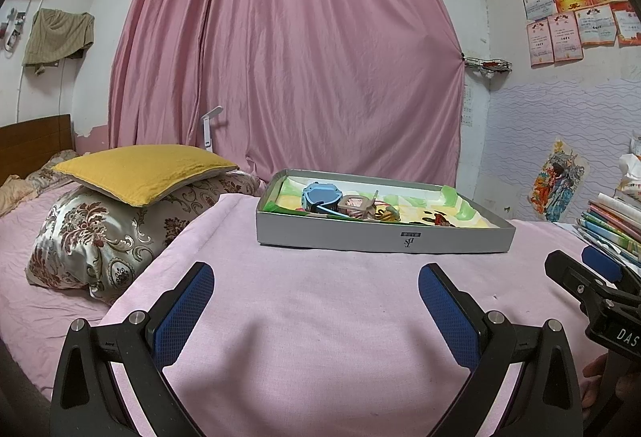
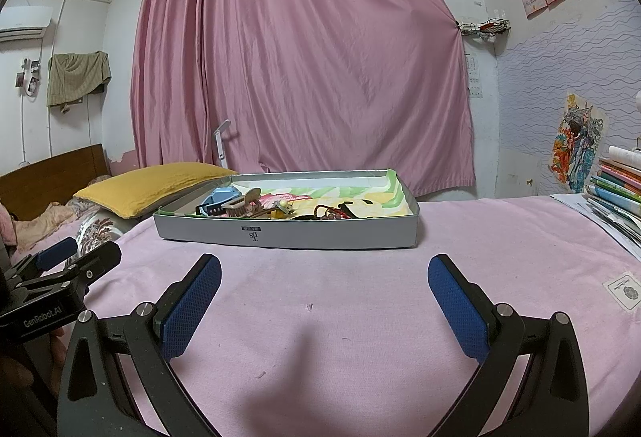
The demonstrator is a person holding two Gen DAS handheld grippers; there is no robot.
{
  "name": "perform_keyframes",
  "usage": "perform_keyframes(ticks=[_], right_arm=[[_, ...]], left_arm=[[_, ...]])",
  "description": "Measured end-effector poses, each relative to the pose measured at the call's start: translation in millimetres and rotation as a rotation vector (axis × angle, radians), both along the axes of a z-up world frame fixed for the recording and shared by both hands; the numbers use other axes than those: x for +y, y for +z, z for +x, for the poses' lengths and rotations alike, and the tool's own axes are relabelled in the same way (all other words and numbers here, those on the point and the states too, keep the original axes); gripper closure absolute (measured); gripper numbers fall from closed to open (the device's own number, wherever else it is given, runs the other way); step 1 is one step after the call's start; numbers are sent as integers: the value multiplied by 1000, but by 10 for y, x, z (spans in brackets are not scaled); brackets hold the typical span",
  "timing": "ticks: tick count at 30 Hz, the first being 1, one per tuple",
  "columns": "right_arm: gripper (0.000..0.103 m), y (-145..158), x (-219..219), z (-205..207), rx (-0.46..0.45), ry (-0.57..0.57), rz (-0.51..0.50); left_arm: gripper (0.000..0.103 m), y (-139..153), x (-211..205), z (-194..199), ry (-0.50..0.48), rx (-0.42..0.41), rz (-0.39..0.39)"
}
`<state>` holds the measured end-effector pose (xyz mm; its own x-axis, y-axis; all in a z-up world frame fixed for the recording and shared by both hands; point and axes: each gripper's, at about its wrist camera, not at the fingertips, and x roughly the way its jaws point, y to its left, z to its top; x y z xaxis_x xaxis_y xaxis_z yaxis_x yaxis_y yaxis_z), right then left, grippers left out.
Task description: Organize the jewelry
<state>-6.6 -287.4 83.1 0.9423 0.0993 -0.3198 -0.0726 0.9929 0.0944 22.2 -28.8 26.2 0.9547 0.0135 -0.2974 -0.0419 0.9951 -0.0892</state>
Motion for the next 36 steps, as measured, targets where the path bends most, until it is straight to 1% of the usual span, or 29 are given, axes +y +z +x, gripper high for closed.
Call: perform_keyframes(ticks=[36], right_arm=[[2,-6,13,-7,1,0,2]], left_arm=[[1,-10,-13,9,3,4,-3]])
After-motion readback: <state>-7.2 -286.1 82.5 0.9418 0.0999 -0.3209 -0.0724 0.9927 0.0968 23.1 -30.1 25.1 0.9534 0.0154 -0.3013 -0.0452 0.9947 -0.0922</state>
